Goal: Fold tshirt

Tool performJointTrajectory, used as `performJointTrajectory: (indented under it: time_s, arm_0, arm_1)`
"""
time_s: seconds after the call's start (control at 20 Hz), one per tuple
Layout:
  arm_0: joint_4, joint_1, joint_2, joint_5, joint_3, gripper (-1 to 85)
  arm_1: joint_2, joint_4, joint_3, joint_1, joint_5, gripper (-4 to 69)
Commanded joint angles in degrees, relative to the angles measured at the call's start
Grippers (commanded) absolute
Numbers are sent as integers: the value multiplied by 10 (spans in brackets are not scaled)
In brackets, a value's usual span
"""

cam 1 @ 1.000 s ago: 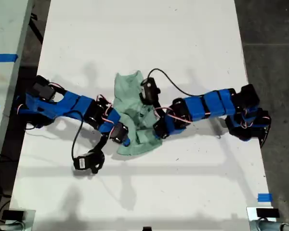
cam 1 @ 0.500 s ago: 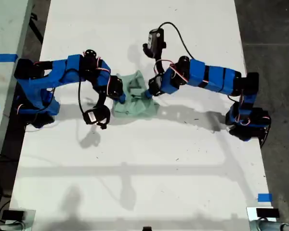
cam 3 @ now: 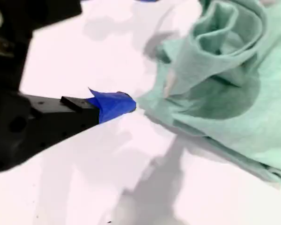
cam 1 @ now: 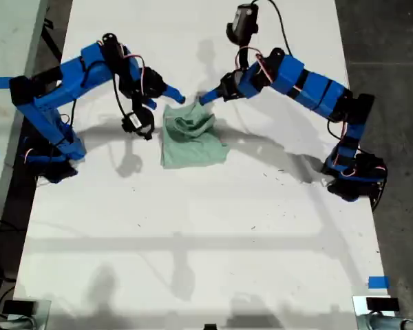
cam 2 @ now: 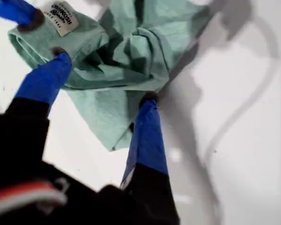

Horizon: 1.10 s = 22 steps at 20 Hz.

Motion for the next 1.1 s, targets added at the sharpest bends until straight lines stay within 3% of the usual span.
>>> performJointTrajectory:
  time_s: [0.0, 0.1, 0.25, 0.35, 0.45, 0.5, 0.65, 0.85, 1.05]
  arm_0:
    - [-27, -114, 134, 42, 85, 350]
    - [-66, -152, 227, 64, 186, 341]
    - [-105, -132, 353, 65, 327, 311]
    - [-155, -64, 451, 40, 431, 244]
    - [-200, 18, 553, -21, 545, 86]
    - [-220, 60, 607, -53, 603, 58]
    - [-290, 162, 816, -142, 795, 1]
    - [-246, 243, 1143, -209, 977, 1]
    - [-255, 264, 1139, -229, 1013, 10]
  arm_1:
    - [49, 62, -4, 71, -28, 288]
    - [94, 86, 49, 108, -39, 270]
    - [181, 114, 152, 125, -47, 258]
    - [253, 116, 251, 105, -34, 221]
    - [332, 119, 359, 72, -3, 199]
    - [380, 106, 423, 48, 20, 156]
    - [499, 72, 591, -32, 88, 157]
    - [676, -4, 817, -111, 166, -1]
    - [758, -98, 904, -137, 153, -12]
